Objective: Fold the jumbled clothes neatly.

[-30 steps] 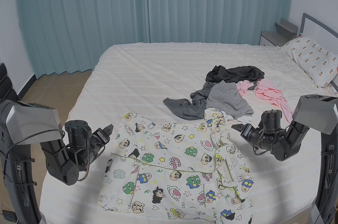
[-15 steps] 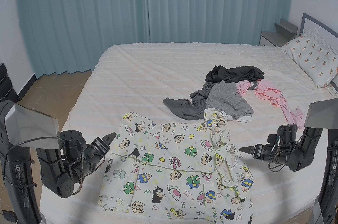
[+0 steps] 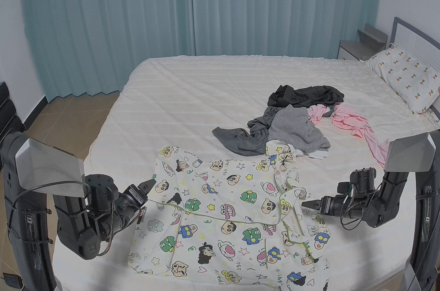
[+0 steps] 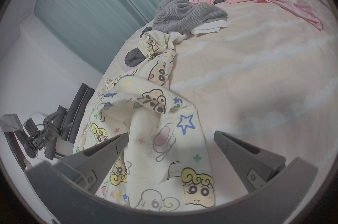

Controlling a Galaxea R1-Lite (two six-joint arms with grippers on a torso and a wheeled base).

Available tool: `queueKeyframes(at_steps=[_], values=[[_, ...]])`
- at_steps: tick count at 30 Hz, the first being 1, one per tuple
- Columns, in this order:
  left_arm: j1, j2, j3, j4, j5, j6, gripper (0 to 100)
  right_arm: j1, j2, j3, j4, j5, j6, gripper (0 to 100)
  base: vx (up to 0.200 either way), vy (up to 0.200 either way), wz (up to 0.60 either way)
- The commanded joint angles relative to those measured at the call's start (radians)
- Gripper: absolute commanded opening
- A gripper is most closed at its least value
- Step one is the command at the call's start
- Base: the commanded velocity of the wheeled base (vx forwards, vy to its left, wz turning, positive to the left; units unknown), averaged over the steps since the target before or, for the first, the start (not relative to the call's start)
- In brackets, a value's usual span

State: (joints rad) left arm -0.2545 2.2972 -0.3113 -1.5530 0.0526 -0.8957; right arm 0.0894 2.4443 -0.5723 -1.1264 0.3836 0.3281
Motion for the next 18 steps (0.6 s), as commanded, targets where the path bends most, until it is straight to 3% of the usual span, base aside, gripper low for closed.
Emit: queueKeyframes(at_steps=[1,10,11,18], values=[[0.000,0.005,0.001,-0.018,0.003,-0.002,100,0.009,0.042,-0.018,-0.018,-0.028,-0.011,100,0.000,0.000,0.00],[0.000,0.005,0.000,-0.018,0.003,-0.002,100,0.018,0.062,-0.027,-0.047,-0.051,-0.001,100,0.000,0.000,0.00],[0.000,0.005,0.000,-0.018,0.003,-0.002,100,0.018,0.062,-0.027,-0.047,-0.051,-0.001,0,0.000,0.000,0.00],[0.000,0.005,0.003,-0.018,0.003,-0.002,100,0.018,0.059,-0.031,-0.049,-0.049,0.016,0,0.000,0.000,0.00]])
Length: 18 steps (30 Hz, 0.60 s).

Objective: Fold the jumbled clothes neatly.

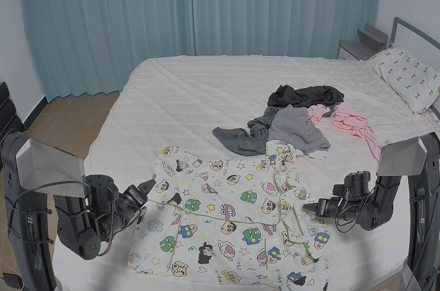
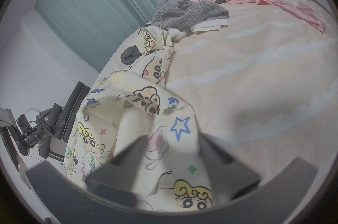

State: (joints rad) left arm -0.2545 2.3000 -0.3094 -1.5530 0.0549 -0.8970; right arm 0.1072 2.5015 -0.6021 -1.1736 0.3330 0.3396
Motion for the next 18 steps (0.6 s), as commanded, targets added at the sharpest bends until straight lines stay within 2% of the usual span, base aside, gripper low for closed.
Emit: queueKeyframes(at_steps=[1,11,18], values=[[0.000,0.004,0.001,-0.018,0.000,0.000,100,0.000,0.002,-0.001,-0.001,0.001,0.013,0,0.000,0.000,0.00],[0.000,0.003,0.003,-0.018,0.002,0.000,100,-0.008,-0.023,0.012,-0.001,-0.003,0.039,0,0.000,0.000,0.00],[0.000,0.004,0.004,-0.018,0.010,0.001,100,-0.080,-0.124,0.041,0.042,-0.003,0.019,0,0.000,0.000,0.00]])
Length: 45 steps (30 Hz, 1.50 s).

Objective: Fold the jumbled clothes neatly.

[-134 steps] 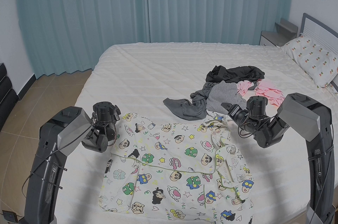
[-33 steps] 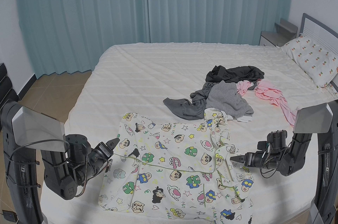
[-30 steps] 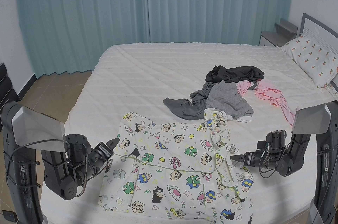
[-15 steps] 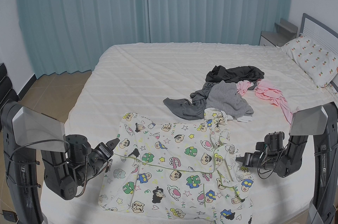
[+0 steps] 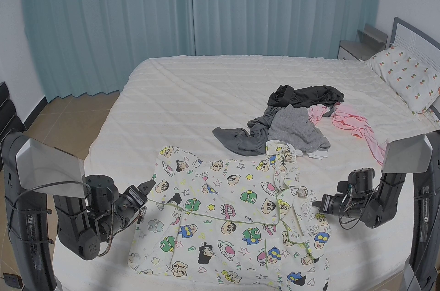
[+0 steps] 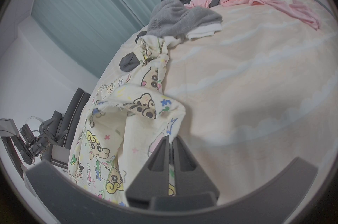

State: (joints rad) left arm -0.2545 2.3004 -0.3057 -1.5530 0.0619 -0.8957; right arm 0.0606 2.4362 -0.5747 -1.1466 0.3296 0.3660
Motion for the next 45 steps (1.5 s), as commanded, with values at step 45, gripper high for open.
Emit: queueKeyframes(at_steps=[45], values=[[-0.019,0.001,0.043,-0.018,-0.014,0.000,100,-0.305,-0.075,-0.126,0.217,-0.038,-0.165,0,0.000,0.000,0.00]])
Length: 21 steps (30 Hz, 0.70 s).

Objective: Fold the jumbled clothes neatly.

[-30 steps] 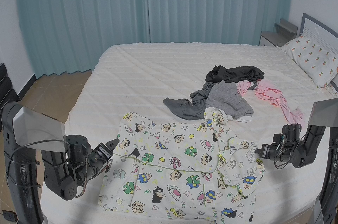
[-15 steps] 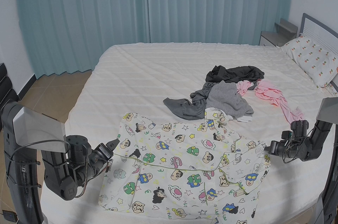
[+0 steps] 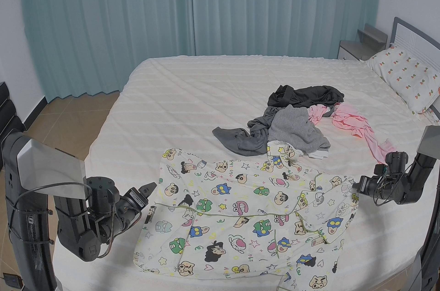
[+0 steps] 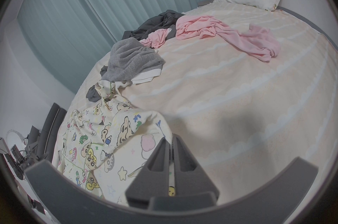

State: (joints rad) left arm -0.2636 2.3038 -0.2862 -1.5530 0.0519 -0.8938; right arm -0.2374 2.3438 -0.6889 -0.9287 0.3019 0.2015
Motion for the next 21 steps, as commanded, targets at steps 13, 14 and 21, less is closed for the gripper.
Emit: queueKeyframes(at_steps=[13,14,21], values=[[-0.118,-0.014,0.170,-0.018,-0.012,-0.005,100,0.032,-0.015,0.009,-0.050,-0.023,0.009,100,0.000,0.000,0.00],[-0.124,-0.017,0.177,-0.018,-0.017,-0.005,100,0.046,-0.018,0.012,-0.055,-0.023,0.012,100,0.000,0.000,0.00],[-0.223,-0.014,0.223,-0.018,-0.030,-0.005,100,0.136,-0.143,0.088,-0.068,-0.073,0.191,100,0.000,0.000,0.00]])
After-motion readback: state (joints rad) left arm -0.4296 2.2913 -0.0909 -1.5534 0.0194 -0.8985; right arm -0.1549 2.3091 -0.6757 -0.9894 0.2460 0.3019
